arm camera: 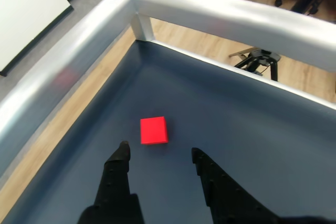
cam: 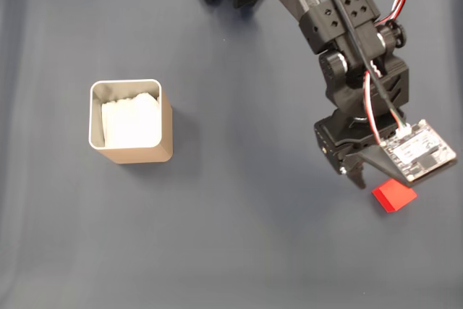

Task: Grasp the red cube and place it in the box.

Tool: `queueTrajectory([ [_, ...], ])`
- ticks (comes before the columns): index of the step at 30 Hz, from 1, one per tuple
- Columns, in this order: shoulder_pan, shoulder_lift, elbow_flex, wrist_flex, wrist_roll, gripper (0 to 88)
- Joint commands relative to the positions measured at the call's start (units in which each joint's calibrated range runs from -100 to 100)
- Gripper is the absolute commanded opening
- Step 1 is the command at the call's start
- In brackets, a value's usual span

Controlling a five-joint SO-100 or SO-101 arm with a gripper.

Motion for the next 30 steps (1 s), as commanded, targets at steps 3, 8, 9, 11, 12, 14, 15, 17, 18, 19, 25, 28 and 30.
queueTrajectory([
  [3,1.0,0.5,-0.8,-4.3,0.8,30.7],
  [8,0.6,4.2,-2.5,-6.9,1.1,31.0],
  [9,0.5,5.0,-3.2,-7.1,1.1,31.0],
  [11,0.2,6.5,-4.1,-7.6,0.9,31.0],
  [12,0.2,7.2,-4.5,-7.9,0.8,31.0],
  [14,-0.1,8.4,-4.8,-8.6,0.7,31.0],
  [15,-0.3,9.0,-5.1,-8.8,0.7,31.0],
  [17,-0.6,10.1,-5.5,-9.1,0.6,31.0],
  [18,-0.7,10.7,-5.6,-9.5,0.5,30.9],
  [19,-1.0,11.1,-5.8,-9.6,0.5,30.9],
  [25,-1.5,14.0,-7.4,-11.0,0.3,30.8],
  [28,-1.7,15.3,-8.4,-11.6,0.6,30.8],
  [30,-1.8,16.0,-8.9,-11.8,0.6,30.8],
])
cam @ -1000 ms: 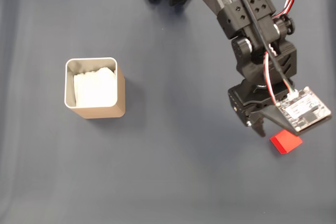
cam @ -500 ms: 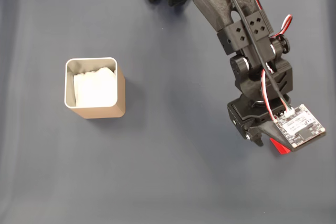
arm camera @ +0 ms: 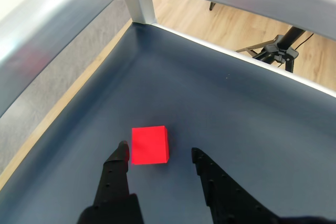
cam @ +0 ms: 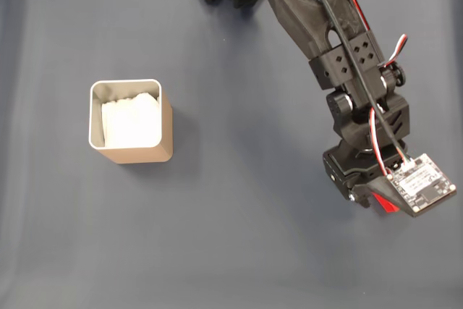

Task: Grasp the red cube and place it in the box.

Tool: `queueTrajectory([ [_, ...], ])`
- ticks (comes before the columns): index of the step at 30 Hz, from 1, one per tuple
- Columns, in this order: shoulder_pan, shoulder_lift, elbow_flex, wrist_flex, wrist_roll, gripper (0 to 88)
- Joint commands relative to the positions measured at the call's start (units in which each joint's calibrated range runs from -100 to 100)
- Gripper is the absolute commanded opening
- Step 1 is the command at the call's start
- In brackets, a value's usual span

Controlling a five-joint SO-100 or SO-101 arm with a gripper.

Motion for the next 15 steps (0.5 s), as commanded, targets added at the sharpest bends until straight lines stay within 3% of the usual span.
queueTrajectory([
  [1,-0.6,0.1,-3.6,-1.1,0.0,30.8],
  [15,-1.0,2.3,-4.0,-2.3,0.6,30.8],
])
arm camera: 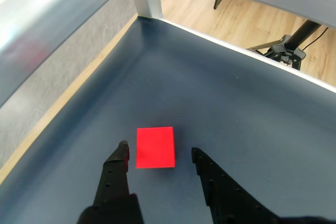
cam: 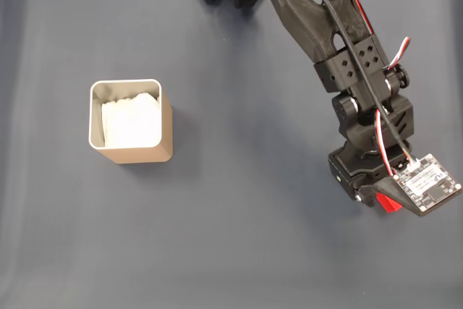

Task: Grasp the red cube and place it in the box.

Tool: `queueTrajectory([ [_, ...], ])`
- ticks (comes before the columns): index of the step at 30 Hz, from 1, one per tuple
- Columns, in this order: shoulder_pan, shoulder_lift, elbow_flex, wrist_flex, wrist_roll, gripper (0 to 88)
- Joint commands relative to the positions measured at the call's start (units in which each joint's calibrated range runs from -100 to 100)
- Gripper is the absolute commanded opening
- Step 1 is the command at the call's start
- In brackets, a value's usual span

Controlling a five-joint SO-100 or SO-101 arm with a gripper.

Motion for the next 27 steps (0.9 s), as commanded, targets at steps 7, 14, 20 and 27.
queueTrajectory([
  [7,-0.6,0.2,-1.6,-2.4,0.8,30.5],
  [14,-1.4,0.4,0.3,-4.4,0.9,30.5],
  [20,-2.6,-0.1,1.8,-5.6,0.4,30.4],
  [27,-3.2,-0.4,2.2,-6.0,0.7,30.3],
])
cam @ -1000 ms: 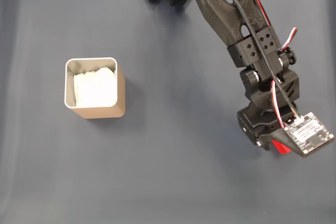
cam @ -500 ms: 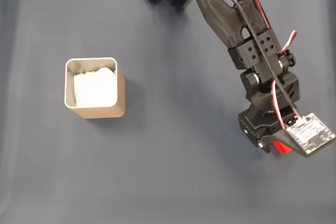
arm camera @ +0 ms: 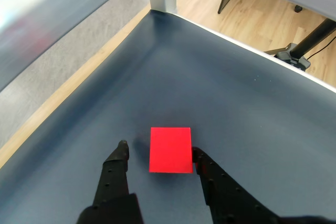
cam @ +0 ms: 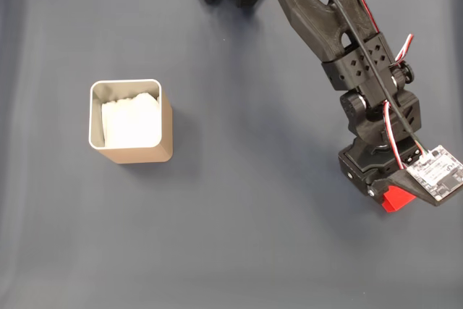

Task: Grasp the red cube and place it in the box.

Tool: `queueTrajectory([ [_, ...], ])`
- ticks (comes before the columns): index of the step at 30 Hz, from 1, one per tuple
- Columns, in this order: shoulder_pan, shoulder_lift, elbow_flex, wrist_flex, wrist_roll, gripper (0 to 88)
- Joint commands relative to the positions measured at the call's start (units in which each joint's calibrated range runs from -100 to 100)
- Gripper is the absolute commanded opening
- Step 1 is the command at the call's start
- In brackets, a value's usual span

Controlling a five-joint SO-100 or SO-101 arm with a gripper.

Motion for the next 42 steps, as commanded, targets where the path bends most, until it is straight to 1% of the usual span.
queueTrajectory([
  [1,-0.6,-1.5,-0.1,-0.9,0.1,30.3],
  [13,0.4,-1.0,-0.2,-1.6,1.2,30.3],
  [27,1.5,0.7,-1.6,-2.5,1.1,29.4],
  [30,1.4,0.6,-1.6,-2.2,1.0,26.9],
  [36,1.4,0.2,-1.6,-1.9,1.3,16.1],
  [42,1.3,-0.2,-1.6,-1.2,1.9,11.8],
])
